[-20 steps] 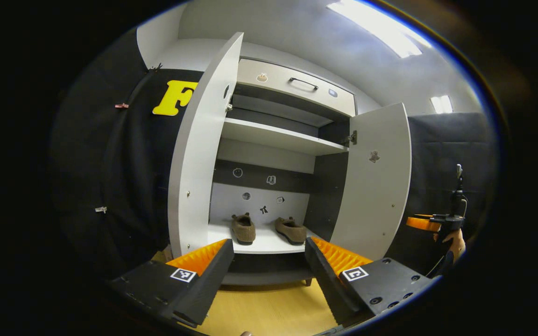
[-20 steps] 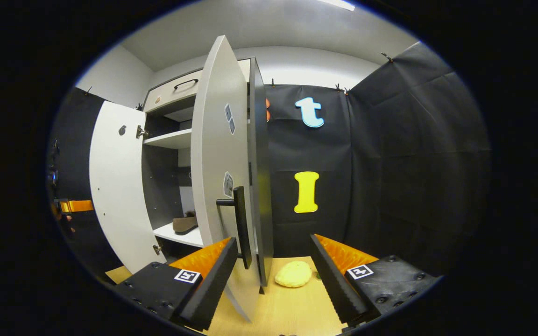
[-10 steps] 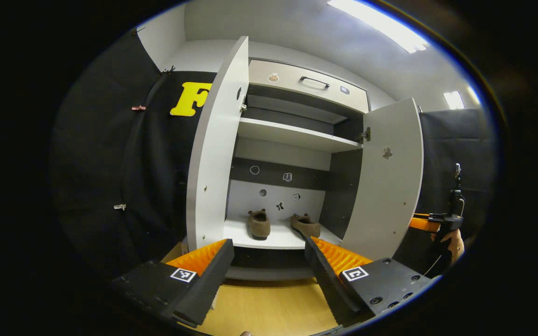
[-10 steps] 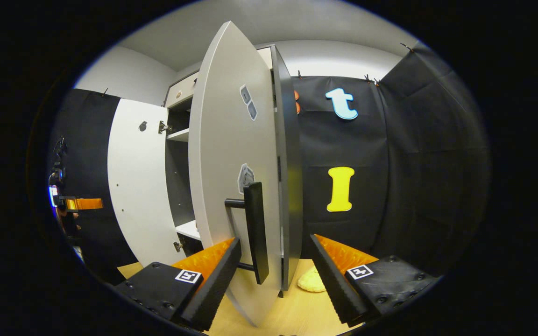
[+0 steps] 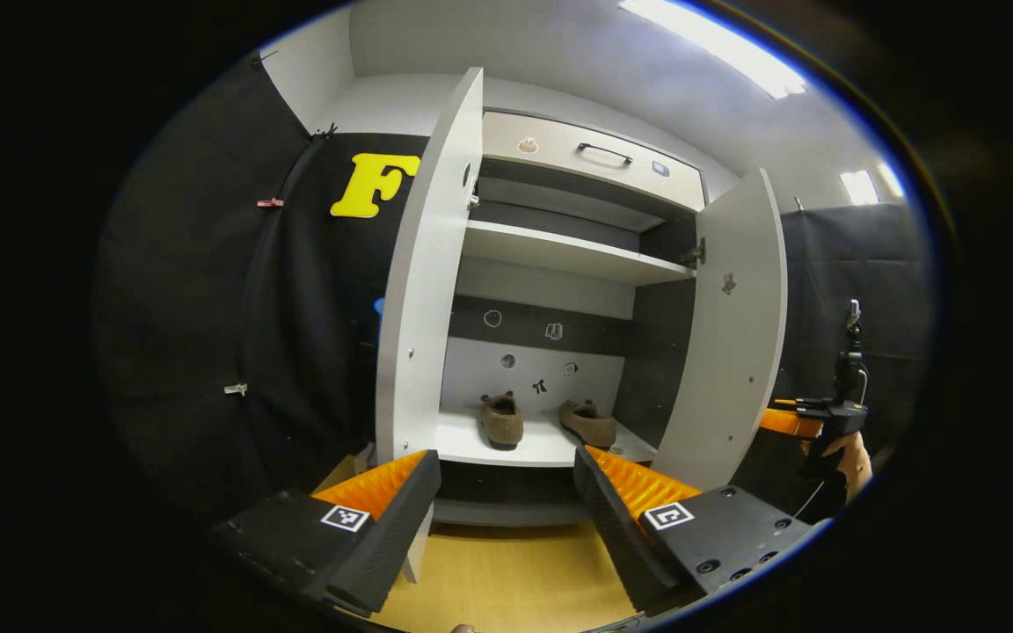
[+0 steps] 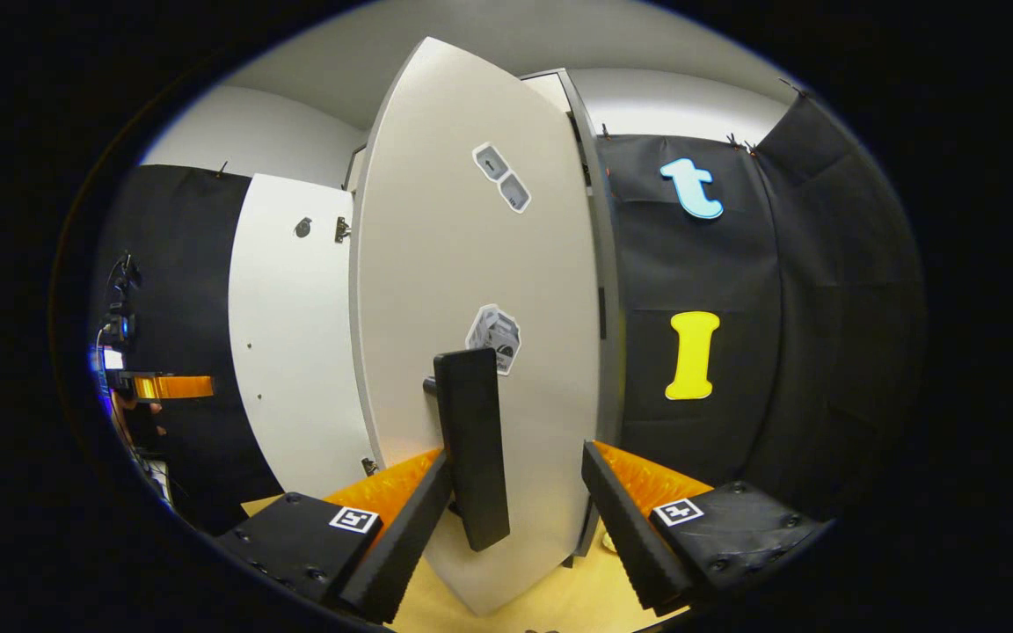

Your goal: Grab one shoe with the right hand and put it into the shoe cabinet, grab the other shoe with the left hand and put it into the shoe cabinet; then close the right door with the right hand and the left door with the left hand.

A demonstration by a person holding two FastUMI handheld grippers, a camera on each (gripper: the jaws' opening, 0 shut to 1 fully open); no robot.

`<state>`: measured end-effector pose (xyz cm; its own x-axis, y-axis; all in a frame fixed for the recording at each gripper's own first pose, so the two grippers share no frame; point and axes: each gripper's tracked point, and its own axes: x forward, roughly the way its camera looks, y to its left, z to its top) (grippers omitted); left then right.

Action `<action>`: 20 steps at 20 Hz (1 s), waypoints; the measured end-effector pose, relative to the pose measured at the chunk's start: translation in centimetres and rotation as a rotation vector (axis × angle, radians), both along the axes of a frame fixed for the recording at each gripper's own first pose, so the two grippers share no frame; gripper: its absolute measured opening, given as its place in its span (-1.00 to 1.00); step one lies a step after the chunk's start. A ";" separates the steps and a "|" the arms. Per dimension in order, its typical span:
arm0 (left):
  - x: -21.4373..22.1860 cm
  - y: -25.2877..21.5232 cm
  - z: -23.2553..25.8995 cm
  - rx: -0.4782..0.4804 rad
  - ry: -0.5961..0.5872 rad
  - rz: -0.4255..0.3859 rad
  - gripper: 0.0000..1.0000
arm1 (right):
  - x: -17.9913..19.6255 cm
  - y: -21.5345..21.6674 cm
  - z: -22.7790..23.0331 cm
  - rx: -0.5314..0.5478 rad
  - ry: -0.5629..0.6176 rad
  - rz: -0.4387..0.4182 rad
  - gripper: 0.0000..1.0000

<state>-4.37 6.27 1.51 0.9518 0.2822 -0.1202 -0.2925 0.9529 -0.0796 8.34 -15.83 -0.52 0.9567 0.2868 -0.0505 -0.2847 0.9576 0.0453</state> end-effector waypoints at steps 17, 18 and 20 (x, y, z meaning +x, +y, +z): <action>-5.2 8.3 -0.3 0.016 0.035 0.067 0.94 | 9.9 11.6 -1.6 -0.029 -0.003 -0.043 0.90; -5.2 8.6 -0.4 0.011 0.029 0.062 0.94 | 10.2 11.7 -1.7 -0.028 -0.003 -0.054 0.90; -5.5 9.1 -0.3 0.011 0.019 0.053 0.94 | 11.1 12.1 -1.8 -0.023 0.000 -0.076 0.90</action>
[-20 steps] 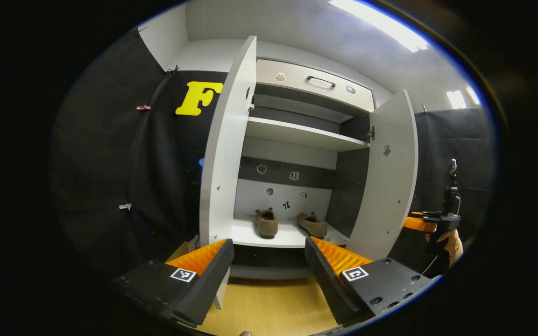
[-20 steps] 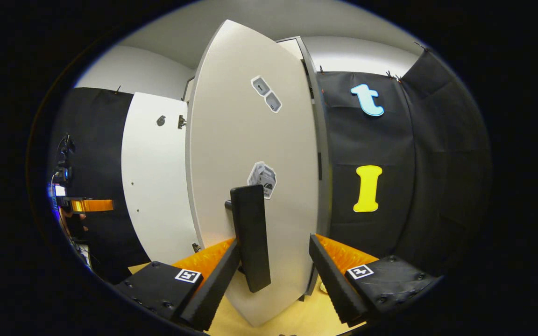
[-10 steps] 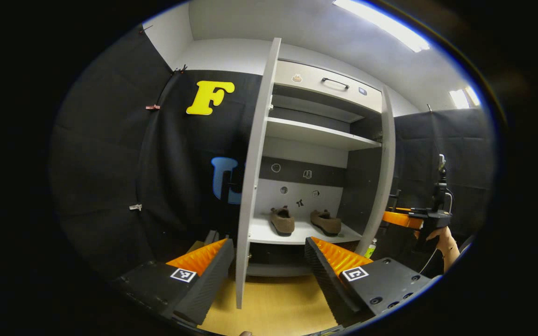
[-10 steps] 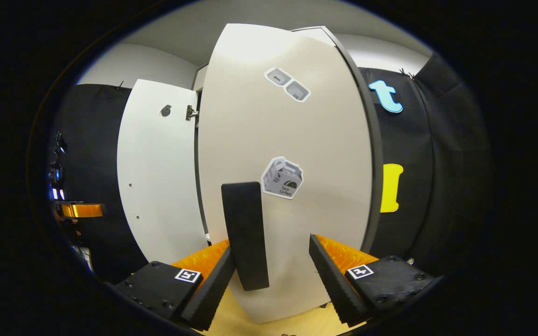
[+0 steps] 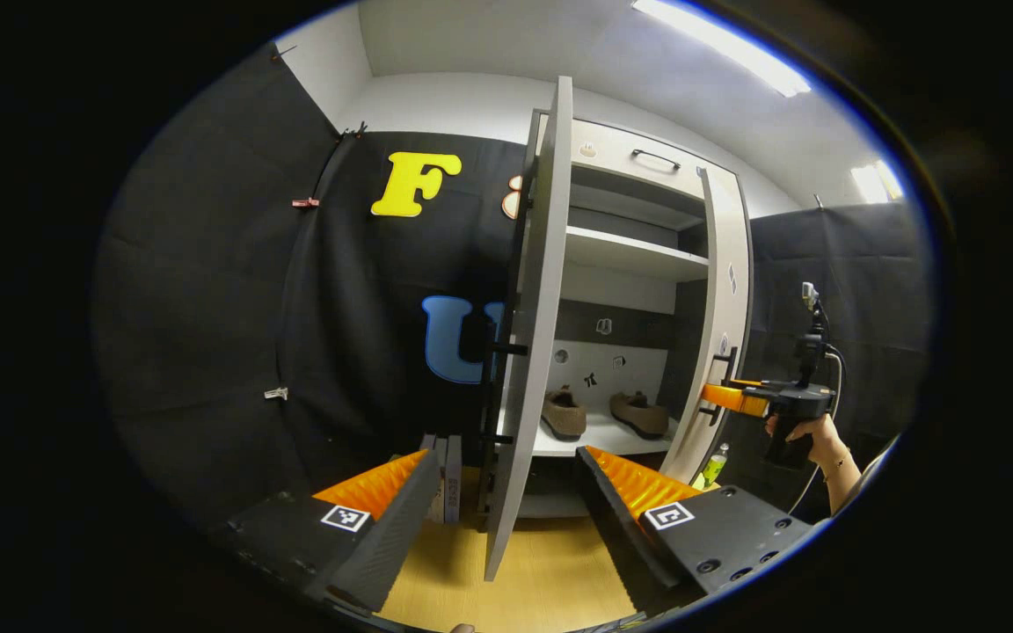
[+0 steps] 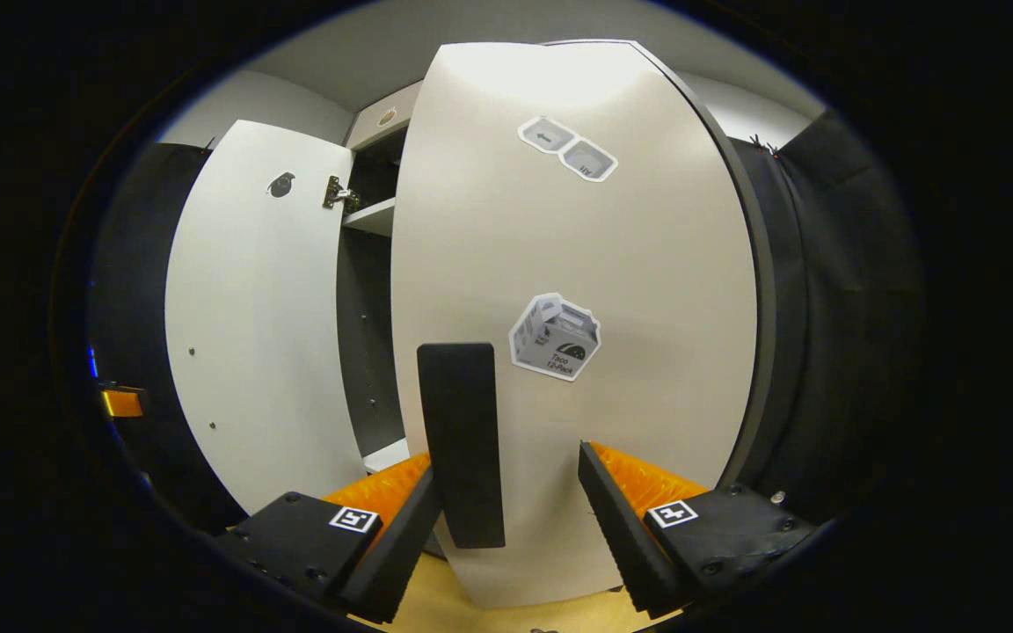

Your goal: Grab one shoe with the right hand and put it into the shoe cabinet, grab the other shoe with the left hand and put it into the shoe cabinet; then close the right door with the right hand and the left door with the left hand.

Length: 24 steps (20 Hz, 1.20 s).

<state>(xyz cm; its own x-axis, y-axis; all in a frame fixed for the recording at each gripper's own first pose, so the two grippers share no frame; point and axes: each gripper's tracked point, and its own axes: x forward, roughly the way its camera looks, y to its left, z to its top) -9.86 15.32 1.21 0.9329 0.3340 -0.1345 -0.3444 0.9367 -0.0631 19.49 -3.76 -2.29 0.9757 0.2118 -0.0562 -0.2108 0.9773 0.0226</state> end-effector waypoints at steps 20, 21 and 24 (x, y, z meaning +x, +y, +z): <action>6.3 8.0 0.1 0.004 -0.042 -0.150 0.94 | 1.2 0.7 1.6 -0.055 -0.060 -0.209 0.95; 6.8 7.8 0.1 0.002 -0.041 -0.173 0.94 | -0.1 0.5 1.8 -0.055 -0.062 -0.210 0.94; 7.0 6.9 -0.1 0.010 -0.042 -0.239 0.93 | -3.8 -0.1 2.6 -0.071 -0.078 -0.217 0.94</action>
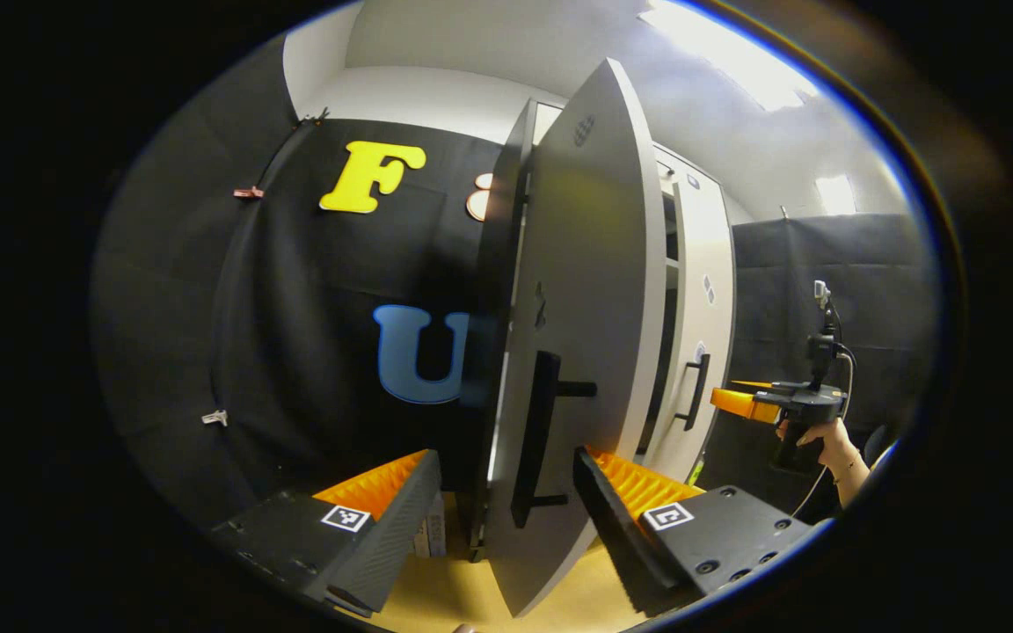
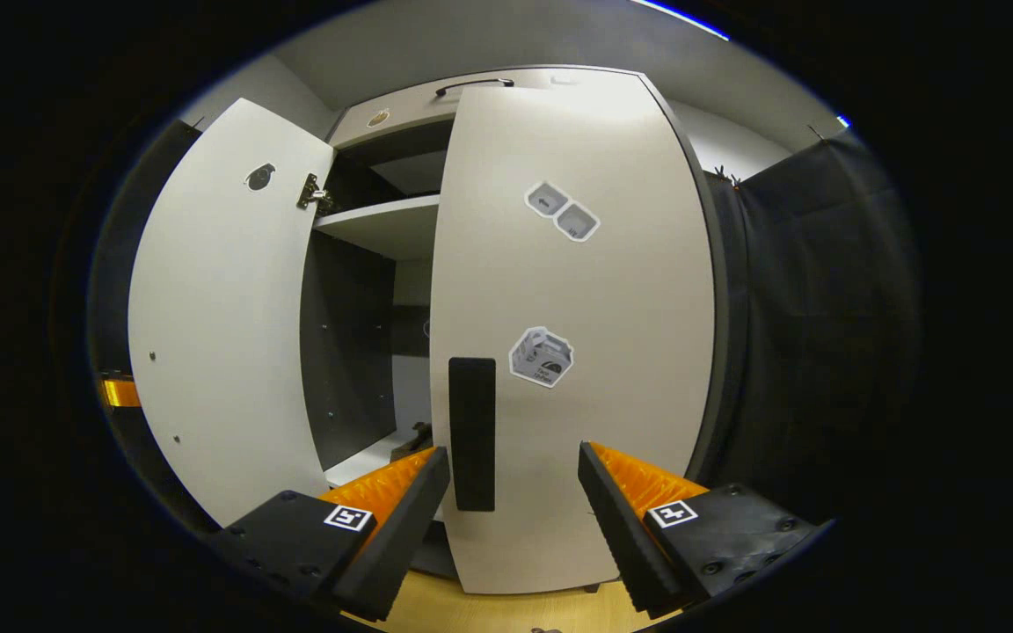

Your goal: Grab one shoe with the right hand and put it into the shoe cabinet, grab the other shoe with the left hand and put it into the shoe cabinet; then close the right door with the right hand and the left door with the left hand.

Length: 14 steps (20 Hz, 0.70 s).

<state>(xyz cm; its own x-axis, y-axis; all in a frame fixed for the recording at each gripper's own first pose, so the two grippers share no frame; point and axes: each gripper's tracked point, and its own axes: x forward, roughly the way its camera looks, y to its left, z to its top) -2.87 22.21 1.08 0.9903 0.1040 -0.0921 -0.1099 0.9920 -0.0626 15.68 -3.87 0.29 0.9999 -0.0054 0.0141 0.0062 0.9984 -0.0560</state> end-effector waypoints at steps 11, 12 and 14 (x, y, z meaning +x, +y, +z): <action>3.4 -3.2 -0.1 -0.070 -0.007 -0.149 0.94 | -5.3 -3.0 -1.7 -0.005 0.057 -0.063 0.95; 4.0 -3.7 0.0 -0.054 -0.006 -0.155 0.87 | -5.5 -3.4 -1.7 -0.004 0.060 -0.070 0.95; 4.6 -4.9 -0.2 -0.035 0.002 -0.174 0.86 | -5.9 -4.2 -1.7 0.002 0.063 -0.079 0.95</action>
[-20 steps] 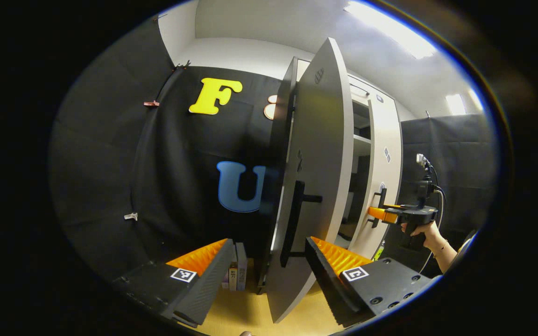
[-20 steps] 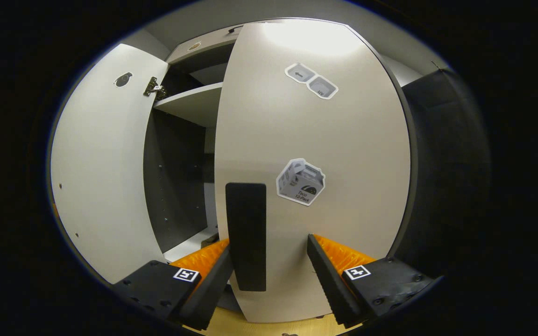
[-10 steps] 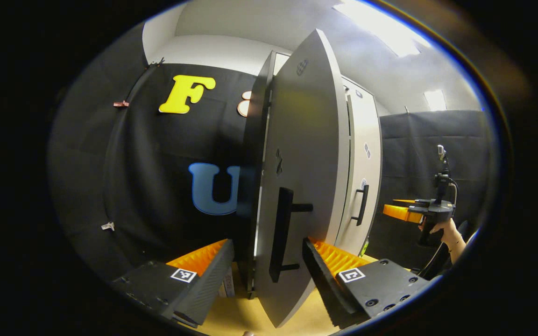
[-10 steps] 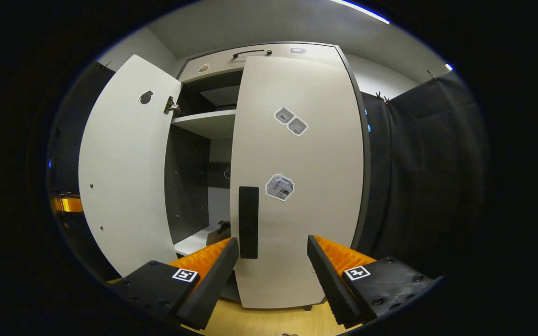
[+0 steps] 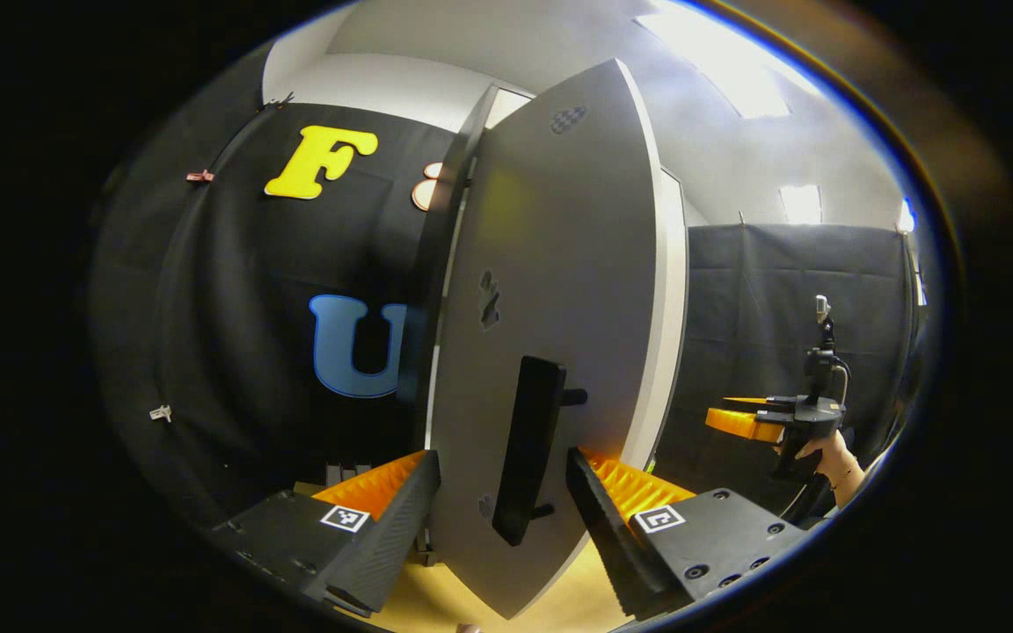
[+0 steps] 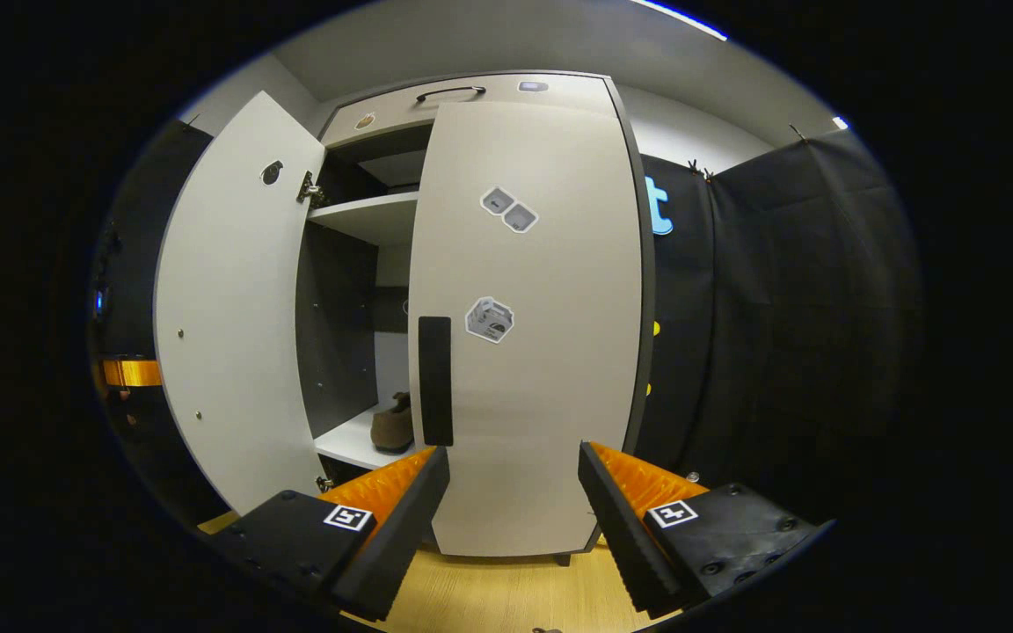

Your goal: Grab one shoe with the right hand and put it into the shoe cabinet, grab the other shoe with the left hand and put it into the shoe cabinet; then close the right door with the right hand and the left door with the left hand.

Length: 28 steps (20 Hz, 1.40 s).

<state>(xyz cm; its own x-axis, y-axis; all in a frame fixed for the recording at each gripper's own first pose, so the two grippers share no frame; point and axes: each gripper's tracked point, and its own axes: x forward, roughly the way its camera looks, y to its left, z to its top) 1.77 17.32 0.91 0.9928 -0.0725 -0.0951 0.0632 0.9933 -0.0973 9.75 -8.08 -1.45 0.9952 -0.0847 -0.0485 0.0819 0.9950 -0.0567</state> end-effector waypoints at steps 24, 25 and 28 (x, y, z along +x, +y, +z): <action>17.6 -11.8 -1.4 0.070 -0.030 0.026 0.88 | -7.7 -15.5 0.1 0.058 0.031 -0.225 0.94; 17.9 -12.0 -1.5 0.075 -0.030 0.044 0.88 | -7.5 -15.7 0.0 0.060 0.034 -0.222 0.94; 18.2 -12.6 -1.7 0.097 -0.034 0.107 0.88 | -7.3 -15.9 -0.1 0.066 0.041 -0.205 0.94</action>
